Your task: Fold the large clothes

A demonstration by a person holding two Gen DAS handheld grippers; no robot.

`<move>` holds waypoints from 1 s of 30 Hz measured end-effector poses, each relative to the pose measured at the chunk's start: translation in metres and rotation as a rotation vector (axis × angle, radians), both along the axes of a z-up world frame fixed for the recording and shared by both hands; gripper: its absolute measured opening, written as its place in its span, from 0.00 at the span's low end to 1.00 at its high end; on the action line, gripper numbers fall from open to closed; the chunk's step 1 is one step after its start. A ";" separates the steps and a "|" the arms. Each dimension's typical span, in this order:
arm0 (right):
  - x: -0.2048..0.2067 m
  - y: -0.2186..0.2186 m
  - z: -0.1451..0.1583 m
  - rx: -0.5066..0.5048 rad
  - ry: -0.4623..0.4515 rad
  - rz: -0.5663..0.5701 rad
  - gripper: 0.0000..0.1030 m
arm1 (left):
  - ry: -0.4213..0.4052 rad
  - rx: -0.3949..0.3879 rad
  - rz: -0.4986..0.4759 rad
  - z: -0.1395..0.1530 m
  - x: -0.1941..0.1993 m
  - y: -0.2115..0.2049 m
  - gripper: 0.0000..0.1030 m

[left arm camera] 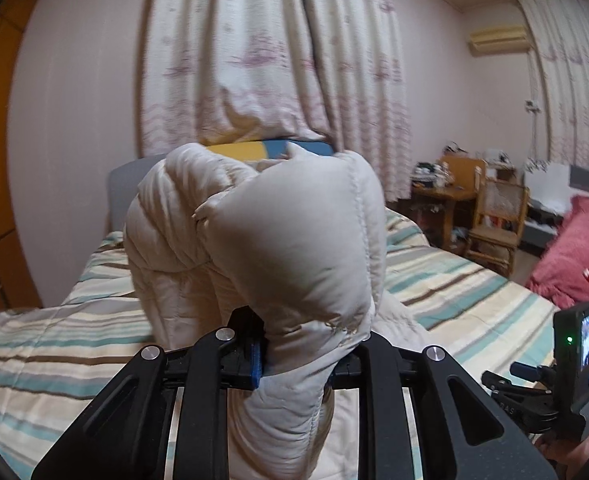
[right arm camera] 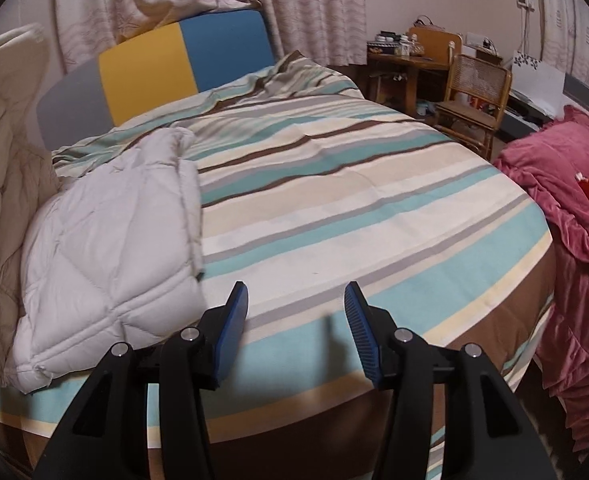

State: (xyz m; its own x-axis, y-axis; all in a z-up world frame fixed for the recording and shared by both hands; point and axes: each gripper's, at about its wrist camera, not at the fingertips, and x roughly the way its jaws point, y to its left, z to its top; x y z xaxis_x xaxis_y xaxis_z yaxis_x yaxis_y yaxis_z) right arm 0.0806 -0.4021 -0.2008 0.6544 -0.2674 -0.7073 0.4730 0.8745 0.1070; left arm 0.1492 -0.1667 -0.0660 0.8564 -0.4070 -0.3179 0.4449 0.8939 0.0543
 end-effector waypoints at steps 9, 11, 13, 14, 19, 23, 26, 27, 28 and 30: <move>0.004 -0.027 -0.003 -0.039 0.044 -0.058 0.50 | 0.063 0.115 -0.131 -0.036 0.007 -0.064 0.20; 0.003 -0.033 -0.002 -0.034 0.042 -0.074 0.50 | 0.082 0.139 -0.151 -0.046 0.010 -0.076 0.20; 0.001 -0.037 0.000 -0.040 0.044 -0.087 0.51 | 0.081 0.176 -0.161 -0.058 0.008 -0.089 0.20; 0.001 -0.038 0.000 -0.045 0.045 -0.092 0.51 | 0.085 0.189 -0.166 -0.062 0.009 -0.094 0.21; 0.003 -0.046 -0.001 -0.050 0.050 -0.108 0.51 | 0.131 0.215 -0.209 -0.085 0.010 -0.108 0.36; 0.003 -0.050 -0.005 -0.018 0.053 -0.114 0.51 | 0.133 0.223 -0.232 -0.098 0.006 -0.114 0.45; 0.003 -0.050 -0.006 -0.005 0.053 -0.112 0.51 | 0.133 0.219 -0.275 -0.101 0.000 -0.115 0.68; 0.004 -0.050 -0.006 -0.003 0.051 -0.112 0.51 | 0.138 0.206 -0.304 -0.099 -0.004 -0.114 0.76; 0.004 -0.050 -0.006 0.000 0.048 -0.111 0.51 | 0.141 0.193 -0.322 -0.097 -0.008 -0.114 0.79; 0.003 -0.050 -0.004 0.007 0.041 -0.110 0.52 | 0.158 0.153 -0.344 -0.088 -0.013 -0.107 0.79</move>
